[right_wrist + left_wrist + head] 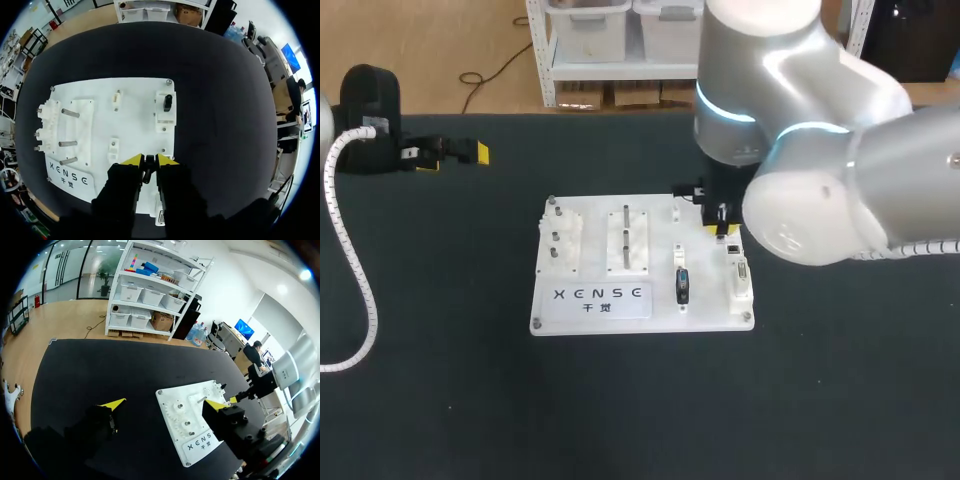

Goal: Insert the USB connector, Ethernet cable, and multi-pin plug into their matching sockets one by one.

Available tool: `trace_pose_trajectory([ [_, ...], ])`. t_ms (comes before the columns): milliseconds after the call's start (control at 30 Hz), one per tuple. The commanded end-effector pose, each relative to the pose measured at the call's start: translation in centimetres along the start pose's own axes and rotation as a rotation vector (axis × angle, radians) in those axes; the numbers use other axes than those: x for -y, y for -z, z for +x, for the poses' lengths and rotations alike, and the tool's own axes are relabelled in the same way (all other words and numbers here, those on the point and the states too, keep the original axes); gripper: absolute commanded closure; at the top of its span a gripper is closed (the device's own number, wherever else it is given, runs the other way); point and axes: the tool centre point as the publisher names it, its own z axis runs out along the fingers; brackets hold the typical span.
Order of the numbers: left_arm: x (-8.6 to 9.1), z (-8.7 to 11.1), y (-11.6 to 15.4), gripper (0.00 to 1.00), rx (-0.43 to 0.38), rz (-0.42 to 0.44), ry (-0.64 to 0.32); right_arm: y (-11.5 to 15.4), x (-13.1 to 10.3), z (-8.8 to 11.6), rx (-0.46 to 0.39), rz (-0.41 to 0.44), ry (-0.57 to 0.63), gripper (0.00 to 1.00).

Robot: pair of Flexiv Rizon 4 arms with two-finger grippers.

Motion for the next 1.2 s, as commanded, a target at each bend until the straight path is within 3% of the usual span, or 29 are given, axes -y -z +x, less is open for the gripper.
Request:
trace_pose_trajectory([
  [33, 0.0, 0.0, 0.0, 0.00, 0.000, 0.000, 0.000, -0.1, 0.6, 0.4, 0.010, 0.003, -0.008, 1.00],
  [433, 0.0, 0.0, 0.0, 0.00, 0.000, 0.000, 0.000, -0.4, 1.9, 0.6, 0.003, 0.019, -0.026, 1.00],
  [1200, 0.0, 0.0, 0.0, 0.00, 0.000, 0.000, 0.000, -1.3, 2.1, 0.5, -0.002, 0.025, -0.034, 1.00],
])
